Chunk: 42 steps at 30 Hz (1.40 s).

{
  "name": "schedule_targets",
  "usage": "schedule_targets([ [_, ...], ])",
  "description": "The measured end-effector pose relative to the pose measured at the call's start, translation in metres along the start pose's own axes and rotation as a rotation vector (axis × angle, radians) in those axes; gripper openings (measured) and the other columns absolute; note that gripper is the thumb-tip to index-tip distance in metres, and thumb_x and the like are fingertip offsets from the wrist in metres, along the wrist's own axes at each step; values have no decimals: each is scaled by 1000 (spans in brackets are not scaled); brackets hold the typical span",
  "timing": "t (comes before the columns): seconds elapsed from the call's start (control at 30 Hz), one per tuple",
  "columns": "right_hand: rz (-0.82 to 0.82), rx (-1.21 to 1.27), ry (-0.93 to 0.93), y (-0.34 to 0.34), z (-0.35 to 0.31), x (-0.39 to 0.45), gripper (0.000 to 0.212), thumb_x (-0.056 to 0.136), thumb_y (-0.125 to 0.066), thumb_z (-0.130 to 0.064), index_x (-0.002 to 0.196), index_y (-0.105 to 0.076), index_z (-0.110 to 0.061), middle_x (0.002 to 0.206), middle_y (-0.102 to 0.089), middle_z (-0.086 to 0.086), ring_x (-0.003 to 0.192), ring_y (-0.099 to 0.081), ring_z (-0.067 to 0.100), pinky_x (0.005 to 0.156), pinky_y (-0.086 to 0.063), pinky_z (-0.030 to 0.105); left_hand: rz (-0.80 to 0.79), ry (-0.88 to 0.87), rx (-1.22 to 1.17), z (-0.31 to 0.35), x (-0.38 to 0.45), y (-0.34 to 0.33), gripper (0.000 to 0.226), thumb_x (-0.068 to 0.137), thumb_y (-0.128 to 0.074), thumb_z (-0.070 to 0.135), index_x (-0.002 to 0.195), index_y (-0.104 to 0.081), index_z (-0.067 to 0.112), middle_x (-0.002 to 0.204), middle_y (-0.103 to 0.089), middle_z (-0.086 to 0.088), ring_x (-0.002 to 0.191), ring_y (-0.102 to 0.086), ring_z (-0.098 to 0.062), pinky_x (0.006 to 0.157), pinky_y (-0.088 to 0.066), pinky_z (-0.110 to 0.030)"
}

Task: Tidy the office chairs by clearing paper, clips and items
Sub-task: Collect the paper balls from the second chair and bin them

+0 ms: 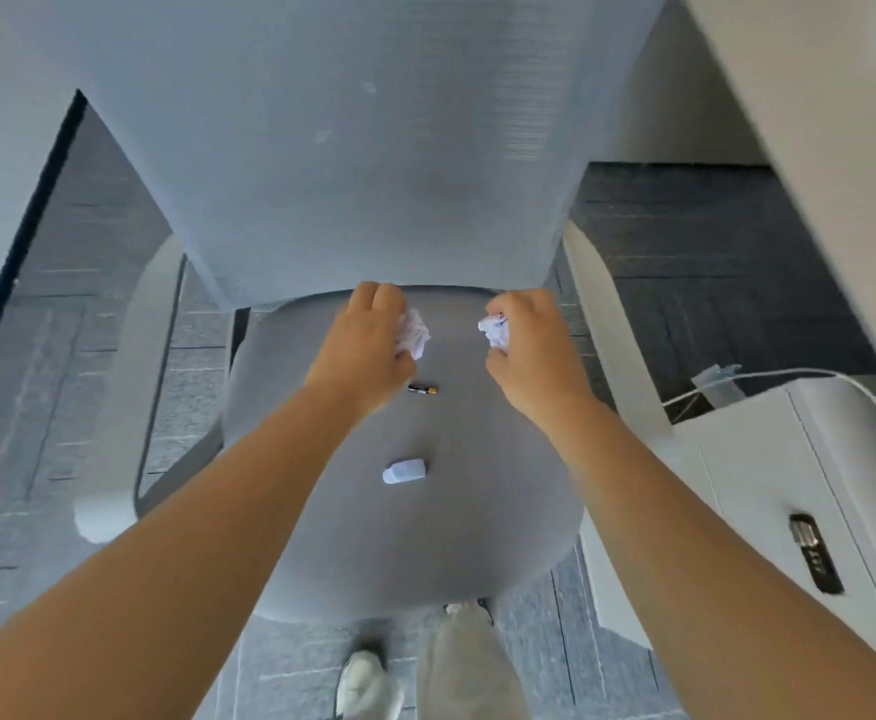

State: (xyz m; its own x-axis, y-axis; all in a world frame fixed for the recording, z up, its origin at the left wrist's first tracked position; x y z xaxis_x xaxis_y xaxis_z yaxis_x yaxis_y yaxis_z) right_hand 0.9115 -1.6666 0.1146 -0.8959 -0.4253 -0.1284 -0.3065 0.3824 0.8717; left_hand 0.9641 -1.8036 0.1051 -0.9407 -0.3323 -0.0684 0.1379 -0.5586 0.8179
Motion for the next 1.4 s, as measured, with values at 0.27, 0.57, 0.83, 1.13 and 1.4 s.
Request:
schedule_targets([
  [0.27, 169, -19, -250, 82, 35, -123, 38, 87, -58, -5, 124, -53, -10, 129, -48, 13, 115, -49, 28, 93, -48, 36, -180, -369, 28, 105, -72, -1, 23, 82, -52, 4, 103, -59, -1, 119, -49, -18, 114, -44, -32, 83, -39, -31],
  [0.57, 400, 32, -557, 160, 113, -308, 45, 82, -52, 5, 124, -52, -8, 130, -46, 14, 119, -44, 31, 91, -44, 34, -326, -786, -3, 252, -192, -51, 15, 73, -59, -4, 88, -62, -6, 100, -53, -22, 101, -52, -36, 75, -32, -26],
  [0.83, 532, 53, -801, 180, 188, -512, 46, 81, -49, 5, 126, -51, -9, 132, -44, 12, 121, -41, 30, 86, -44, 34, -465, -995, 5, 358, -360, -116, 25, 74, -58, 2, 98, -62, -5, 113, -52, -22, 102, -51, -35, 76, -38, -30],
  [1.13, 592, 114, -1078, 179, 268, -679, 54, 84, -51, 0, 136, -37, -11, 134, -43, 12, 124, -40, 30, 93, -44, 38, -644, -1159, 23, 442, -497, -198, 26, 77, -58, 0, 103, -61, -2, 119, -49, -20, 105, -51, -35, 83, -43, -35],
  [1.4, 600, 197, -1204, 191, 377, -706, 55, 86, -51, 1, 137, -35, -11, 141, -43, 8, 126, -39, 27, 94, -42, 36, -729, -1210, 134, 522, -506, -294, 31, 80, -58, 2, 110, -58, -1, 123, -47, -21, 108, -50, -35, 85, -44, -37],
])
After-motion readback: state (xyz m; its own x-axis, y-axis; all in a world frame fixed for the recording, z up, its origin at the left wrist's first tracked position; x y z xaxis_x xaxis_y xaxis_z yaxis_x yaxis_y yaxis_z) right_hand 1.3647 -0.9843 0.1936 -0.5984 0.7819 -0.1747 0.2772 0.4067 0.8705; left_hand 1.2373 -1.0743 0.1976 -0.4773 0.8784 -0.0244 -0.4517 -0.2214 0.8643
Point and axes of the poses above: each hand's wrist, its own x-axis towards the middle knuckle, its own y-axis out of the back of the hand, z = x × y, the point moved 6 cm from there along x, towards the middle knuckle
